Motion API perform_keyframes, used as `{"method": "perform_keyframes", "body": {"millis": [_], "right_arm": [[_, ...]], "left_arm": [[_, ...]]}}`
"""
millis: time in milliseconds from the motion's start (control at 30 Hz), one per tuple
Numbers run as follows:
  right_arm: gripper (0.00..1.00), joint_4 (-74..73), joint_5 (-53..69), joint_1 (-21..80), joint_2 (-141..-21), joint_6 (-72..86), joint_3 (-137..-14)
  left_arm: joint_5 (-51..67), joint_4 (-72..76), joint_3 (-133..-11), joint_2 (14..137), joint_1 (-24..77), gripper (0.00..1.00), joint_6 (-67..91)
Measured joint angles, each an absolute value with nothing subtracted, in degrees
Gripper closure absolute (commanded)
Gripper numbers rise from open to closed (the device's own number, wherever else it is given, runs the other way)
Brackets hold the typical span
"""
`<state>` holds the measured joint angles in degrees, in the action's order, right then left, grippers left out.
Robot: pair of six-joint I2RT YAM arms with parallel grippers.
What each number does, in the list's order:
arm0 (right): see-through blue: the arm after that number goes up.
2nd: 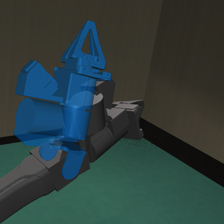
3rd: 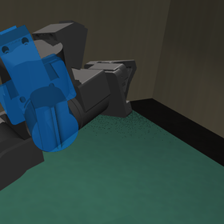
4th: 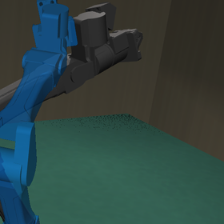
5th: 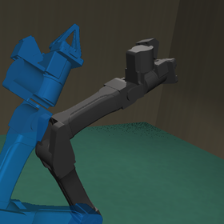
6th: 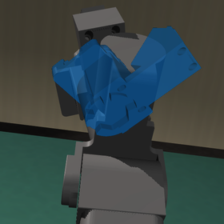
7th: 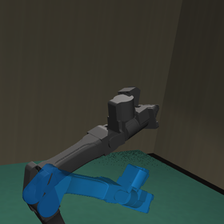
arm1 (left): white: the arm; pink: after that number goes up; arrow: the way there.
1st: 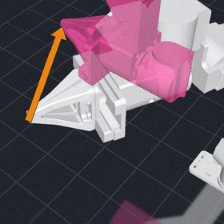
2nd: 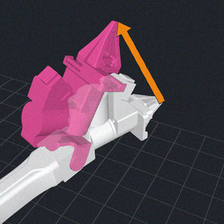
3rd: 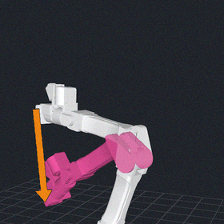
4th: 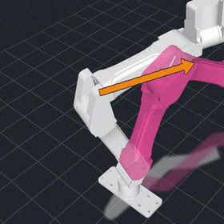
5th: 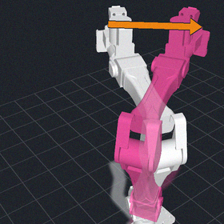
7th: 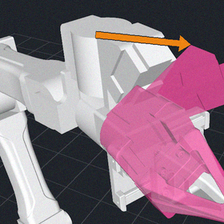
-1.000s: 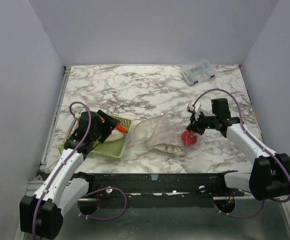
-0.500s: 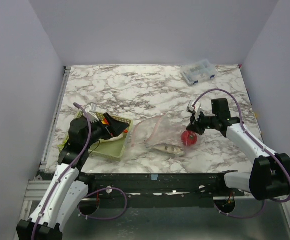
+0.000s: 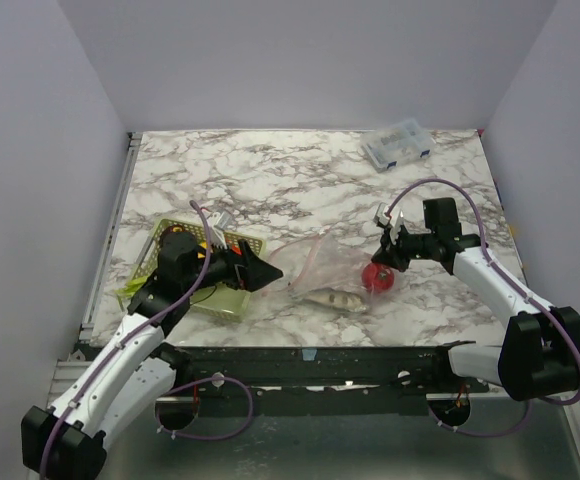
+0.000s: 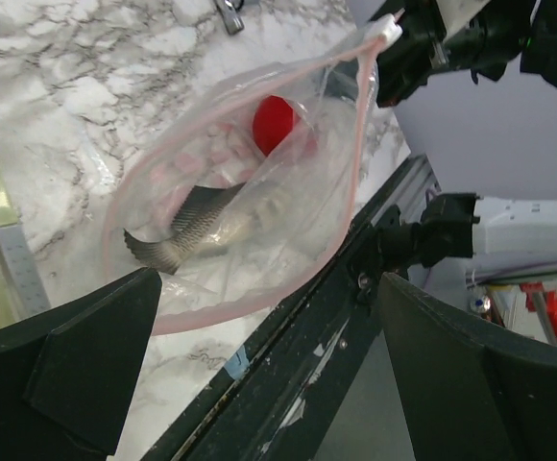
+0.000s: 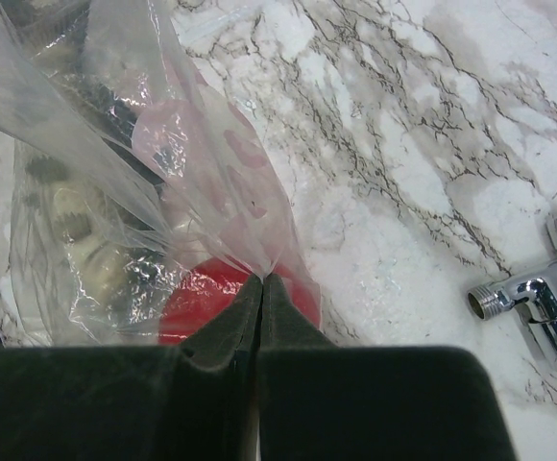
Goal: Open the zip-top bag and remove the fake food
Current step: Pick up the fake fruit from the zipper food storage bag.
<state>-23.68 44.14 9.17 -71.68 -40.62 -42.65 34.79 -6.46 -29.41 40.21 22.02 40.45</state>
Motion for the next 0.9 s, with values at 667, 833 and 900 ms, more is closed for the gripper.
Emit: {"method": "perform_keyframes", "body": {"millis": [667,833,900], "right_arm": [[0.96,-26.28,45.98,9.17,-71.68,-42.81,-42.72],[0.96,-26.65,46.13,9.17,-71.68,-43.40,-42.78],[0.96,-26.68,46.28,9.17,-71.68,-43.59,-42.81]], "left_arm": [[24.64,-12.91,-39.31,54.17,33.01,0.28,28.80],[22.22,-13.47,-41.39,58.06,36.25,0.42,26.89],[21.21,-13.82,-42.35,59.24,37.06,0.45,26.02]]}}
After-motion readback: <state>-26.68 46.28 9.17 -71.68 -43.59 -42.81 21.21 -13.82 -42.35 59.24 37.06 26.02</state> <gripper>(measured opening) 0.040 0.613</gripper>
